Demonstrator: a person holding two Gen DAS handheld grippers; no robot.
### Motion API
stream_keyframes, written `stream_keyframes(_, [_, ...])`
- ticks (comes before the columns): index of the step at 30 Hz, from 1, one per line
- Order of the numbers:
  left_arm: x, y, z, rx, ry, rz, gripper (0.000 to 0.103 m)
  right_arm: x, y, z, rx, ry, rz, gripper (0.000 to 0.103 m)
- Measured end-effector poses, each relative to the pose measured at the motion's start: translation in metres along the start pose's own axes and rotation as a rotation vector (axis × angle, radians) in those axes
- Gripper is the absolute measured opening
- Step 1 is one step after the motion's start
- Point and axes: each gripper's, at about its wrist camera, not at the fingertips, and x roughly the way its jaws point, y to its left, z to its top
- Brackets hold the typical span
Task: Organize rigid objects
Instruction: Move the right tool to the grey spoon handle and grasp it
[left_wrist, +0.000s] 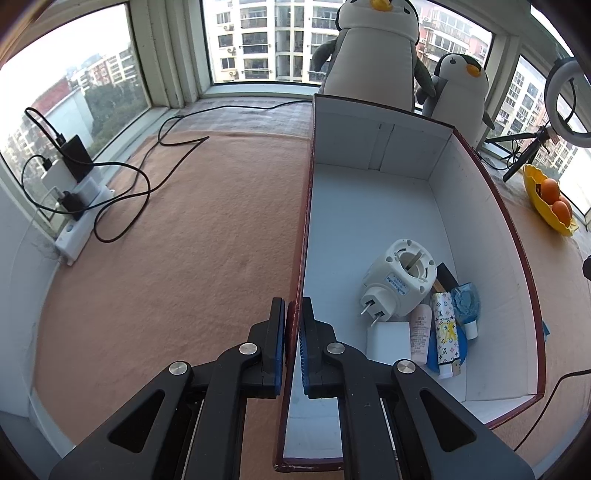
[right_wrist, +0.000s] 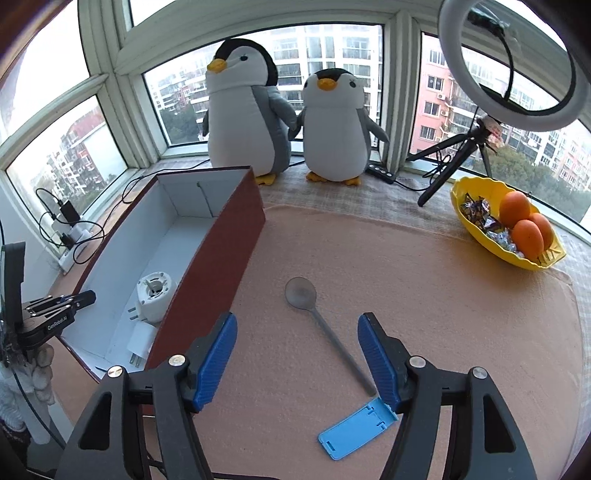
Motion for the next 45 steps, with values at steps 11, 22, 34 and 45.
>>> stream_keyframes(11, [0.001, 0.000, -0.001, -0.003, 0.005, 0.005, 0.006, 0.001, -0.053, -0.020, 0.035, 0.010, -0.008, 0.065])
stream_keyframes(22, [0.001, 0.000, -0.002, -0.006, 0.014, 0.011, 0.006, 0.038, -0.047, -0.030, -0.107, 0.094, -0.049, 0.064])
stream_keyframes(34, [-0.001, -0.001, -0.006, -0.016, 0.025, 0.026, 0.006, 0.100, -0.031, -0.029, -0.210, 0.250, -0.018, 0.034])
stream_keyframes(45, [-0.001, -0.002, -0.008, -0.027, 0.035, 0.046, 0.006, 0.131, -0.031, -0.023, -0.202, 0.297, 0.015, 0.019])
